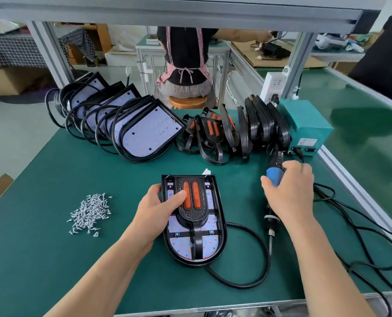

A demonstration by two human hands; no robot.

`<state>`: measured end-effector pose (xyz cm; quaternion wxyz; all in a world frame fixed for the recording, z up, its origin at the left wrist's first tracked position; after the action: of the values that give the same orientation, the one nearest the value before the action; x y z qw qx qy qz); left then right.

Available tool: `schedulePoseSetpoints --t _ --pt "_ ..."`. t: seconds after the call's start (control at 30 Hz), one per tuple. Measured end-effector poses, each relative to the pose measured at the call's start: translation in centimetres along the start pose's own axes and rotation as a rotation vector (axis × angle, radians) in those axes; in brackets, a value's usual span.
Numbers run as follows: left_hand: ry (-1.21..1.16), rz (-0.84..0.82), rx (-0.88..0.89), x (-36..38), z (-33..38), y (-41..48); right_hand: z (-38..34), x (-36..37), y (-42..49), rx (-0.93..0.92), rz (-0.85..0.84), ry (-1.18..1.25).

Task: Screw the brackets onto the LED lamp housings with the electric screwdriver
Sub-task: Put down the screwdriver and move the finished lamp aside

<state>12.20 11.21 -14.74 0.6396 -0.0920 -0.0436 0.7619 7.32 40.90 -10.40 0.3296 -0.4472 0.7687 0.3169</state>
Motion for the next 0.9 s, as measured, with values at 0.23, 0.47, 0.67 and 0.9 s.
schedulePoseSetpoints --t 0.23,0.47,0.67,0.9 --pt "-0.089 0.066 0.006 0.1 0.2 0.1 -3.7 1.0 -10.6 -0.574 -0.537 -0.258" --pt "-0.074 0.048 0.019 0.0 0.7 0.1 -5.0 1.9 -9.4 -0.444 -0.639 -0.326" --pt "-0.185 -0.02 -0.048 -0.1 1.0 0.0 -5.3 1.9 -9.0 0.344 -0.922 0.725" --pt "-0.476 -0.204 -0.129 1.2 1.2 -1.7 -6.0 2.8 -9.7 0.445 -1.095 1.08"
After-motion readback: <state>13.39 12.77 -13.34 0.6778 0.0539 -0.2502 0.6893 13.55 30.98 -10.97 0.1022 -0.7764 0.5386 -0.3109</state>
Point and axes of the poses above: each hand's wrist, its own y-axis towards the middle knuckle, its own x-axis out of the palm, z = x × y, the point moved 4 cm from there along y, towards the middle knuckle, and after that the axes turned 3 degrees about x, right-handed, at the moved point
